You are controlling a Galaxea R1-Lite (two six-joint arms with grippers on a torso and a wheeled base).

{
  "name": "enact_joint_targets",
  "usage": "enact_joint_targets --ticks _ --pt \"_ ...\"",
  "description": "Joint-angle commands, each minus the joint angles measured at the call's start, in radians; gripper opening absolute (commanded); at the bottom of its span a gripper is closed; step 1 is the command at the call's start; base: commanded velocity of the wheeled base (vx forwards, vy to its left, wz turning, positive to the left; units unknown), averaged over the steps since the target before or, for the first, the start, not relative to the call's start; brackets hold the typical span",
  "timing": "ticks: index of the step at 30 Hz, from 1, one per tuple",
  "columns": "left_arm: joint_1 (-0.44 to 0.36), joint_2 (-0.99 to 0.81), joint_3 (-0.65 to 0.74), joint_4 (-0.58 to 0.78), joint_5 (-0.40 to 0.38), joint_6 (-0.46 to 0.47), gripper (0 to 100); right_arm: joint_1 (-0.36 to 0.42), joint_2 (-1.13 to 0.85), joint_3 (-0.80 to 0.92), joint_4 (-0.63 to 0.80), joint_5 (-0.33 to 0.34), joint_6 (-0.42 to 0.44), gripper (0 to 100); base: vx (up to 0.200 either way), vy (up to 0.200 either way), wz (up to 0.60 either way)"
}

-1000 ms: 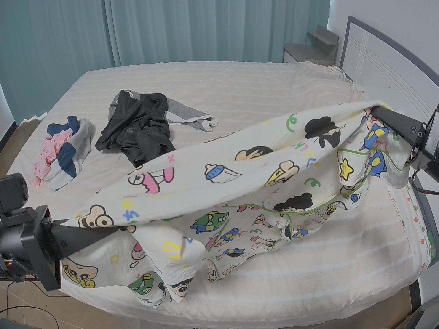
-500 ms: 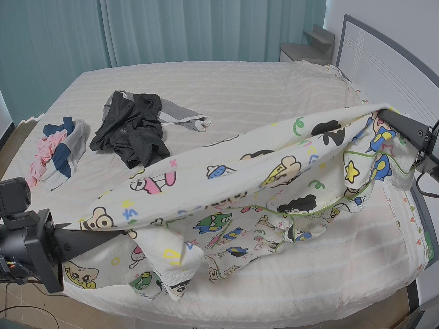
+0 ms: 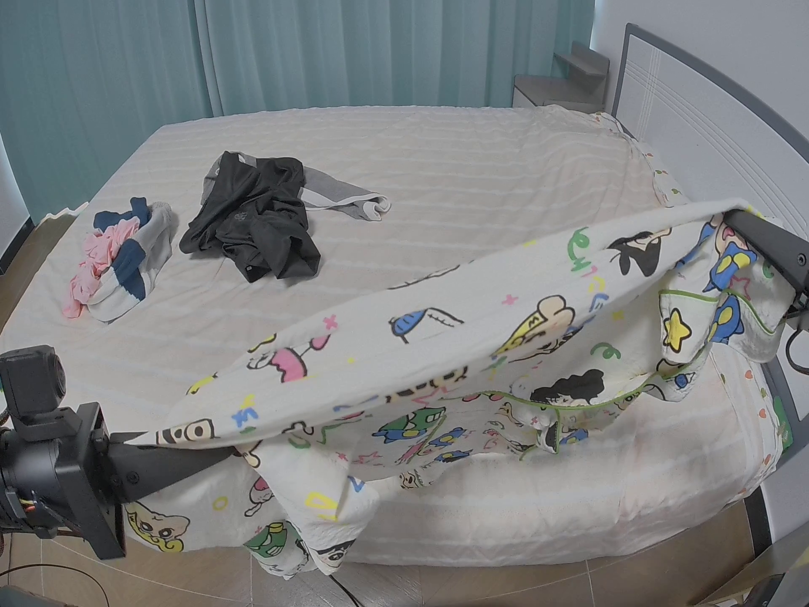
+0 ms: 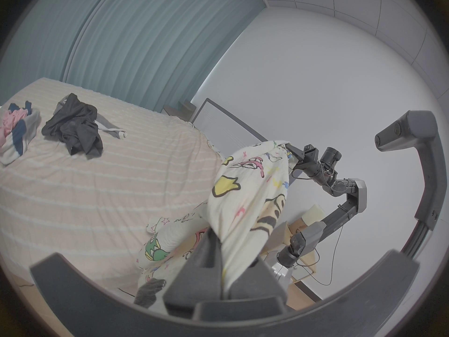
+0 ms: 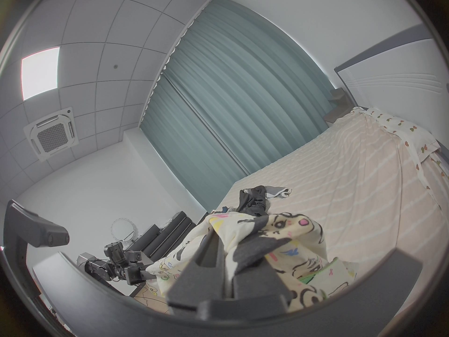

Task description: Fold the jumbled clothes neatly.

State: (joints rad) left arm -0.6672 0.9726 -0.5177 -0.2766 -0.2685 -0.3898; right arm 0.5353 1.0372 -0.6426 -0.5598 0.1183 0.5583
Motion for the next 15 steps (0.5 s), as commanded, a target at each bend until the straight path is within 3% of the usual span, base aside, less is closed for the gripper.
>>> enact_joint_targets --ticks 1,6,15 --pt "-0.002 -0.005 0.011 0.000 -0.001 -0.004 0 0.002 -0.039 0.014 0.000 0.000 -0.001 0 0.000 0.000 0.00" --pt "-0.022 -0.006 0.034 -0.001 -0.005 -0.008 0 0.002 -0.071 0.020 0.004 0.001 -0.003 0 0.000 0.000 0.00" --pt "-0.025 0.003 0.050 0.000 -0.008 -0.155 0 -0.003 -0.071 0.067 0.031 0.032 -0.006 0 0.000 0.000 0.00"
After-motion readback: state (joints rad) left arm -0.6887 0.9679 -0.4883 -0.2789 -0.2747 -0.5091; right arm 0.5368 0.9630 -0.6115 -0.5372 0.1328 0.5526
